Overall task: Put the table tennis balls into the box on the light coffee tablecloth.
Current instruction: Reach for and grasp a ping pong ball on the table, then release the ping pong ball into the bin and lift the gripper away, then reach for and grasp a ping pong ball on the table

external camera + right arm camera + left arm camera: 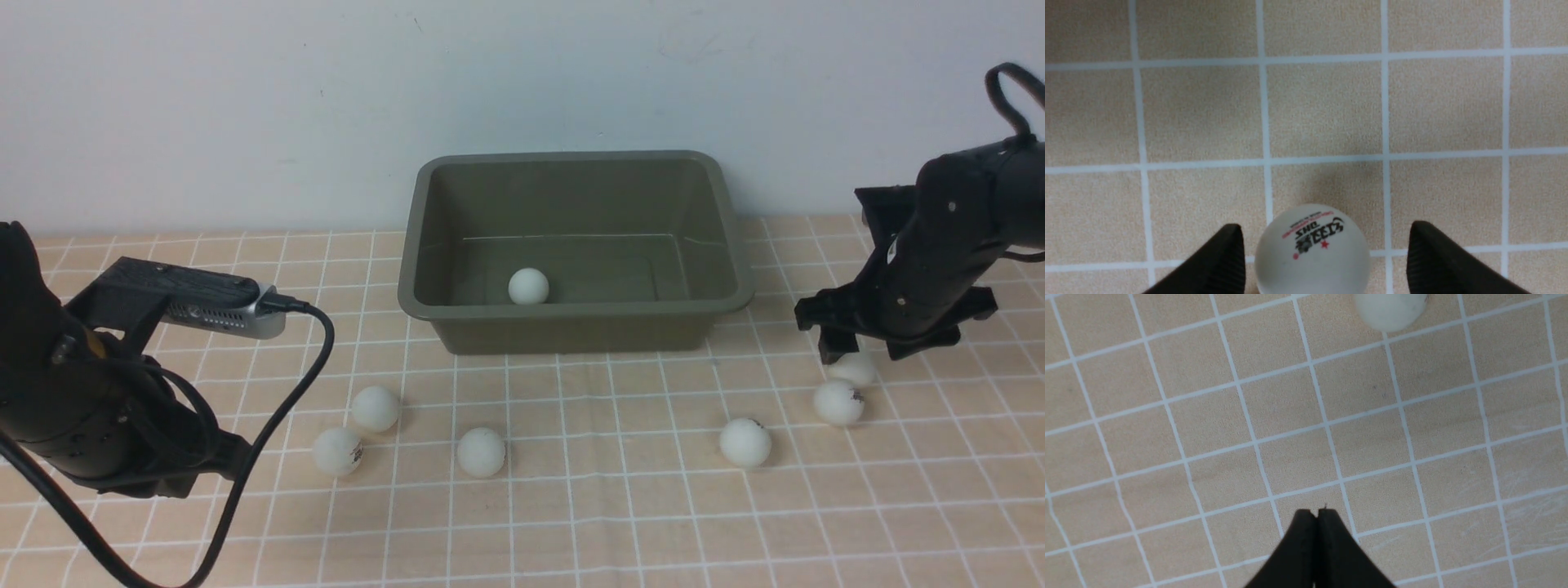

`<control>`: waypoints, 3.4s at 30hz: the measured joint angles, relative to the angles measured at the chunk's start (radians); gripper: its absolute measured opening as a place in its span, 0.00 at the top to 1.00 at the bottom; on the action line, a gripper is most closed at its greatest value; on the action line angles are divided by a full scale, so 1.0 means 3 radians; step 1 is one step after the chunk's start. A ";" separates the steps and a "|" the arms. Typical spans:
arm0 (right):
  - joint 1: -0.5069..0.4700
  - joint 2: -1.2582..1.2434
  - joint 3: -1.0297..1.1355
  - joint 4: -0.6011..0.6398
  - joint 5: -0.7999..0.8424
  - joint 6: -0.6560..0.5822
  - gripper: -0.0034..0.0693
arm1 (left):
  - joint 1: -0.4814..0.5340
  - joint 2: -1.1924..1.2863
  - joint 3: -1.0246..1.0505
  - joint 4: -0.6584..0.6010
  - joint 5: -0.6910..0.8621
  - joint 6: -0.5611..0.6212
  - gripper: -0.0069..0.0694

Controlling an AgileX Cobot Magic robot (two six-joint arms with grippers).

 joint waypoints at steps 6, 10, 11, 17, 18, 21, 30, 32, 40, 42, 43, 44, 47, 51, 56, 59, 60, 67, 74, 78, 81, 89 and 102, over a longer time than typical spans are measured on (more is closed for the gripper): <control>0.0000 0.0089 0.0000 0.0003 -0.0003 0.0000 0.42 | 0.0000 0.0000 0.0000 0.0000 0.0000 0.0000 1.00; 0.0000 0.0093 0.0000 0.0003 -0.0013 0.0000 0.45 | 0.0000 0.0000 0.0000 0.0000 0.0000 0.0000 1.00; 0.0000 0.0093 0.0000 0.0003 -0.0017 0.0000 0.45 | 0.0000 0.0000 0.0000 0.0000 0.0000 0.0000 1.00; 0.0000 0.0095 0.0000 -0.0051 -0.0024 0.0000 0.45 | 0.0000 0.0000 0.0000 0.0000 0.0000 0.0000 1.00; 0.0000 0.0095 -0.0011 -0.0077 -0.0002 0.0000 0.45 | 0.0000 0.0000 0.0000 0.0000 0.0000 0.0000 1.00; 0.0000 0.0095 -0.0120 -0.0131 0.0125 0.0000 0.45 | 0.0000 0.0000 0.0000 0.0000 0.0000 0.0000 1.00; 0.0047 0.0035 -0.1107 0.0000 0.0611 -0.0116 0.45 | 0.0000 0.0000 0.0000 0.0000 0.0000 0.0000 1.00; 0.0122 0.0028 -0.1321 0.0156 0.0628 -0.0279 0.45 | 0.0000 0.0000 0.0000 0.0000 0.0000 0.0000 1.00; 0.0607 0.0121 -0.1579 0.0645 0.0505 -0.0746 0.45 | 0.0000 0.0000 0.0000 0.0000 0.0000 0.0000 1.00; 0.0673 0.0195 -0.1582 0.0660 0.0489 -0.0781 0.45 | 0.0000 0.0000 0.0000 0.0000 0.0000 0.0000 1.00; 0.0698 0.0240 -0.1582 0.0663 0.0489 -0.0781 0.45 | 0.0000 0.0000 0.0000 0.0000 0.0000 0.0000 1.00; 0.0714 0.0273 -0.1582 0.0663 0.0489 -0.0781 0.45 | 0.0000 0.0000 0.0000 0.0000 0.0000 0.0000 1.00; 0.0738 0.0384 -0.1582 0.0664 0.0486 -0.0781 0.43 | 0.0000 0.0000 0.0000 0.0000 0.0000 0.0003 1.00; 0.0743 0.0438 -0.1582 0.0686 0.0483 -0.0781 0.36 | 0.0000 0.0000 0.0000 0.0000 0.0000 0.0003 1.00; 0.0745 0.0441 -0.1712 0.0710 0.0510 -0.0781 0.31 | 0.0000 0.0000 0.0000 0.0000 0.0000 0.0003 1.00; 0.0745 0.0441 -0.1904 0.0710 0.0674 -0.0781 0.30 | 0.0000 0.0000 0.0000 0.0000 0.0001 0.0003 1.00; 0.0745 0.0441 -0.2044 0.0680 0.0830 -0.0781 0.30 | 0.0000 0.0000 0.0000 0.0000 0.0001 0.0003 1.00; 0.0742 0.0441 -0.2515 0.0088 0.1491 -0.0880 0.30 | 0.0000 0.0000 0.0000 0.0000 0.0003 0.0003 1.00; 0.0547 0.0125 -0.2085 -0.0190 0.1549 -0.0781 0.30 | 0.0000 0.0000 0.0000 0.0000 0.0014 0.0003 1.00; 0.0406 -0.0197 -0.1539 -0.0130 0.1549 -0.0781 0.30 | 0.0000 0.0000 0.0000 0.0000 0.0014 0.0003 1.00; 0.0309 -0.0416 -0.1064 -0.0051 0.1549 -0.0781 0.30 | 0.0000 0.0000 0.0000 0.0000 0.0014 0.0003 1.00; 0.0276 -0.0718 -0.0003 0.0151 0.1052 -0.0781 0.30 | 0.0000 0.0000 0.0000 0.0000 0.0014 0.0003 1.00; 0.0276 -0.0503 0.0278 0.0173 0.0250 -0.0836 0.30 | 0.0000 0.0000 0.0000 -0.0011 0.0014 0.0003 1.00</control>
